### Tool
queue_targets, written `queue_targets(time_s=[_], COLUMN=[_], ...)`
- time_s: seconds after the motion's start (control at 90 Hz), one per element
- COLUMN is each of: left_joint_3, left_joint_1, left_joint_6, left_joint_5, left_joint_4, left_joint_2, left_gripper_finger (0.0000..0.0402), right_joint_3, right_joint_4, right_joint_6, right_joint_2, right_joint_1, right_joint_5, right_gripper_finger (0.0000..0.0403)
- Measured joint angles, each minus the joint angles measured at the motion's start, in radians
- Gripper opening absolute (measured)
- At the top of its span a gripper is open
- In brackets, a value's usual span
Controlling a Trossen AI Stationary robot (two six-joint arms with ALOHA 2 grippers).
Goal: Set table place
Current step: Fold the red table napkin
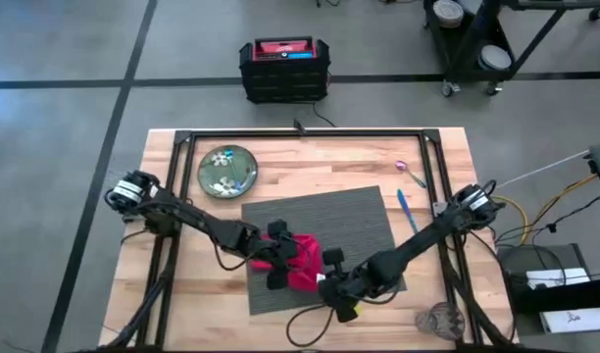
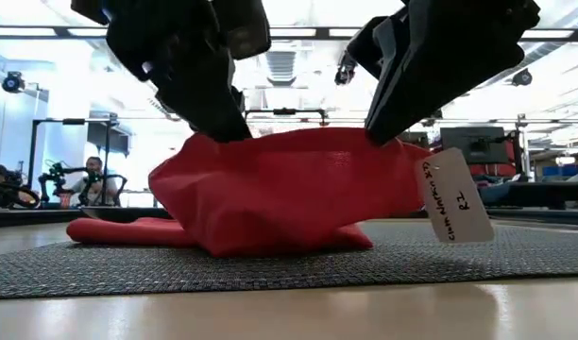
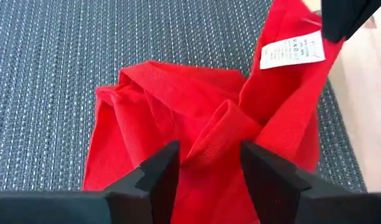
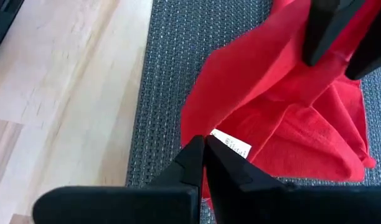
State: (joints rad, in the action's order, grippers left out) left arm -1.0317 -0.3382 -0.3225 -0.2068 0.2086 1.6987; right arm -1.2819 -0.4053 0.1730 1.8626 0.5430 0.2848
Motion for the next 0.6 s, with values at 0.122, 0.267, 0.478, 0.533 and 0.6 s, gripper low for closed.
queue_targets(time_s=[0.122,0.267,0.478,0.533,0.6], left_joint_3=[0.000,0.000,0.000,0.000,-0.010], left_joint_1=[0.001,0.001,0.002,0.002,0.002], left_joint_6=[0.000,0.011,0.023,0.023,0.023], left_joint_5=[-0.010,-0.011,-0.012,-0.017,-0.023], left_joint_4=[-0.005,-0.007,-0.007,0.000,0.028], left_joint_2=[0.002,0.002,0.002,-0.004,-0.016], left_gripper_finger=[0.0122,0.0086,0.0014,0.0005,0.0005], right_joint_3=[0.000,0.000,0.000,0.000,0.000], right_joint_4=[0.000,0.002,0.003,0.003,0.001], right_joint_6=[0.001,0.001,0.000,-0.001,-0.011], right_joint_2=[0.000,0.000,0.000,0.000,-0.001], right_joint_1=[0.000,0.000,0.000,0.000,0.000], right_joint_5=[0.000,0.000,0.000,0.001,0.005], right_gripper_finger=[0.0000,0.0000,0.0000,0.0000,0.0000])
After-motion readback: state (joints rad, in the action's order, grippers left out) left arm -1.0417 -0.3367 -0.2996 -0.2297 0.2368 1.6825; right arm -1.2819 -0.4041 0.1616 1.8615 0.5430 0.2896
